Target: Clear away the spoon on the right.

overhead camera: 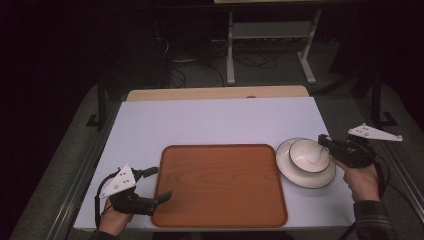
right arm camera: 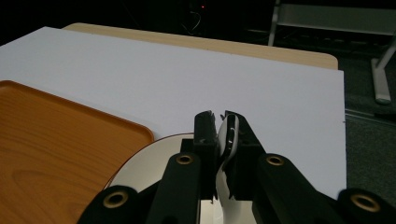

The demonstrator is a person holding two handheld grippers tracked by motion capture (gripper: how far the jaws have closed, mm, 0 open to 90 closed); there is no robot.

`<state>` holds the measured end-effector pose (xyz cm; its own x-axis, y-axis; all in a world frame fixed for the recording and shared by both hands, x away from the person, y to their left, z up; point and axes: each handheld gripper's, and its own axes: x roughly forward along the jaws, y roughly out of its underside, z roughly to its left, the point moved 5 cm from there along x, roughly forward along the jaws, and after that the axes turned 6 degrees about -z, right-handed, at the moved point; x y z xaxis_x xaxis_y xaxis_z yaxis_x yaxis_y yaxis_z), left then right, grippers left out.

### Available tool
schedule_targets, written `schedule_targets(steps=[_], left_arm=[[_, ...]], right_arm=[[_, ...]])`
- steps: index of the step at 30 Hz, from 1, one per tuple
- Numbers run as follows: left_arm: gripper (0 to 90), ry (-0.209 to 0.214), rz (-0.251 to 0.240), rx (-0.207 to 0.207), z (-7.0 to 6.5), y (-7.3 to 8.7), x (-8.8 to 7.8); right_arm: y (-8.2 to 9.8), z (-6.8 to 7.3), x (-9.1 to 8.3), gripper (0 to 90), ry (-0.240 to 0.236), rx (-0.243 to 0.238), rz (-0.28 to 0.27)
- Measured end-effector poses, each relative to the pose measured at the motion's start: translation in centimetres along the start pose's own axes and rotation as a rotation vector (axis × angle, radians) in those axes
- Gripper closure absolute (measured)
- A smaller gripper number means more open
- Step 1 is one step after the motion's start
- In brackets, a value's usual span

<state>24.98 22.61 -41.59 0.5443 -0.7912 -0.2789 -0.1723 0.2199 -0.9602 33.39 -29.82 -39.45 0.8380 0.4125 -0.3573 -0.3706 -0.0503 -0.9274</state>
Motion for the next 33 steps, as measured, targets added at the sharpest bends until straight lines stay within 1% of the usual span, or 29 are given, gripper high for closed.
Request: schedule_targets(steps=[2, 8, 14, 24, 33], left_arm=[[12.8, -0.001, 0.0, -0.003, 0.0, 0.0, 0.0], [12.8, -0.002, 0.0, -0.002, 0.0, 0.0, 0.0], [12.8, -0.001, 0.0, -0.002, 0.0, 0.0, 0.0], [12.8, 0.0, 0.0, -0.004, 0.0, 0.0, 0.1], [12.8, -0.002, 0.001, -0.004, 0.0, 0.0, 0.0]], right_arm=[[-0.3, 0.1, -0.1, 83.1, -0.001, -0.011, -0.003], [-1.0, 0.2, -0.4, 83.2, -0.004, -0.016, -0.008], [-1.9, 0.6, -0.6, 83.3, -0.02, -0.029, -0.018], [-3.6, 2.2, -0.9, 83.4, -0.055, -0.056, -0.031], [-4.6, 3.8, -0.9, 83.4, -0.093, -0.094, -0.038]])
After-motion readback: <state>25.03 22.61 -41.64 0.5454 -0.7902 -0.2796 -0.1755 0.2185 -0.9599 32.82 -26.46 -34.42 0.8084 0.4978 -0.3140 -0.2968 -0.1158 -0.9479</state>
